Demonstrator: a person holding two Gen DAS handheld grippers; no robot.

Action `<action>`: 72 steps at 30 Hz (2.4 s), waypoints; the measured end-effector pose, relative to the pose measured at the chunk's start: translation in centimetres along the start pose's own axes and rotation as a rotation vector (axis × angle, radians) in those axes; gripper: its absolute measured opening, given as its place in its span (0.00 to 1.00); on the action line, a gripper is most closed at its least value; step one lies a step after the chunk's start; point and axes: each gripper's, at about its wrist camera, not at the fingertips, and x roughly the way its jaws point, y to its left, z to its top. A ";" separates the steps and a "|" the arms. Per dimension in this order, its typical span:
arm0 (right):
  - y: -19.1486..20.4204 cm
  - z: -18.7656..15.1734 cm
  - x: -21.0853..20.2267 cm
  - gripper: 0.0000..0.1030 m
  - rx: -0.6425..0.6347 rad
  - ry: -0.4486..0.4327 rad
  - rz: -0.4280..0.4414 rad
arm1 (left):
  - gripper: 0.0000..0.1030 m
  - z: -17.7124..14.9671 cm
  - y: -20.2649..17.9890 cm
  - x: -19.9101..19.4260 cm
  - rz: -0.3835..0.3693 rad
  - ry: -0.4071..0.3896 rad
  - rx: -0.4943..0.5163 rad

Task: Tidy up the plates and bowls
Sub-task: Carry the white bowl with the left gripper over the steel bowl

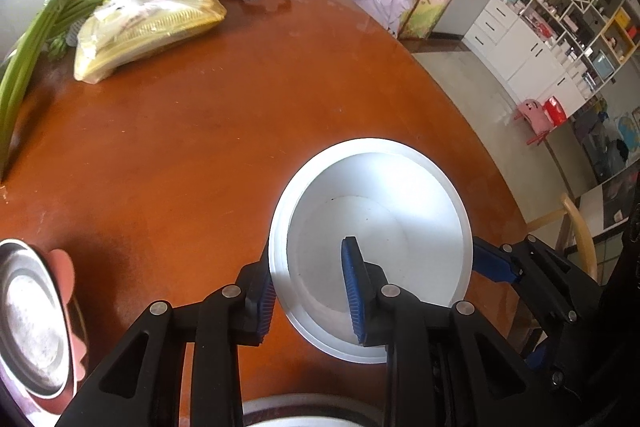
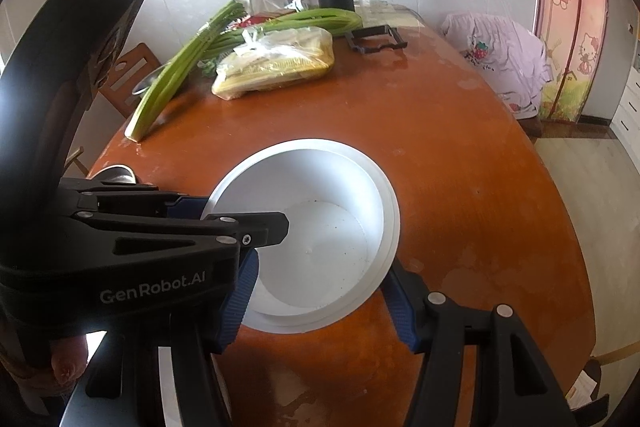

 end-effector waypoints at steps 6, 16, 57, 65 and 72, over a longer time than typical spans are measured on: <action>1.2 -0.1 -1.0 0.59 -0.019 -0.019 0.007 | 0.29 -0.9 0.2 -1.7 0.005 -0.034 -0.008; 3.3 -0.4 -3.0 0.59 -0.055 -0.054 0.013 | 0.29 -2.6 0.7 -4.9 0.004 -0.096 -0.029; 10.2 -5.7 -8.4 0.59 -0.196 -0.128 0.078 | 0.29 -12.5 2.4 -12.3 0.038 -0.230 -0.091; 11.2 -7.0 -9.2 0.59 -0.217 -0.132 0.087 | 0.29 -14.4 2.3 -13.0 0.055 -0.242 -0.095; 11.7 -7.9 -9.4 0.59 -0.229 -0.124 0.091 | 0.29 -15.4 2.5 -12.9 0.057 -0.237 -0.106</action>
